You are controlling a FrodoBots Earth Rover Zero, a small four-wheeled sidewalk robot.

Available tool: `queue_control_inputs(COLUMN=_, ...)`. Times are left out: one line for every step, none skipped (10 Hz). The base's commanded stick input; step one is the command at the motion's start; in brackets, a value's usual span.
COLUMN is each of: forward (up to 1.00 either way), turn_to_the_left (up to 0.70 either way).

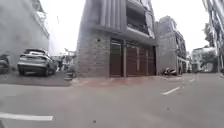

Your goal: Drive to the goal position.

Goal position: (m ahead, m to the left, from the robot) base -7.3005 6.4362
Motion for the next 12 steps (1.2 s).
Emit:
queue_control_inputs(forward=0.50, turn_to_the_left=0.50)
queue_control_inputs(forward=0.50, turn_to_the_left=0.50)
queue_control_inputs(forward=0.50, turn_to_the_left=0.50)
queue_control_inputs(forward=0.50, turn_to_the_left=0.50)
queue_control_inputs(forward=0.50, turn_to_the_left=0.50)
queue_control_inputs(forward=0.50, turn_to_the_left=0.50)
queue_control_inputs(forward=0.50, turn_to_the_left=0.50)
queue_control_inputs(forward=0.50, turn_to_the_left=0.50)
queue_control_inputs(forward=0.50, turn_to_the_left=0.50)
queue_control_inputs(forward=0.50, turn_to_the_left=0.50)
queue_control_inputs(forward=0.50, turn_to_the_left=0.50)
queue_control_inputs(forward=0.50, turn_to_the_left=0.50)
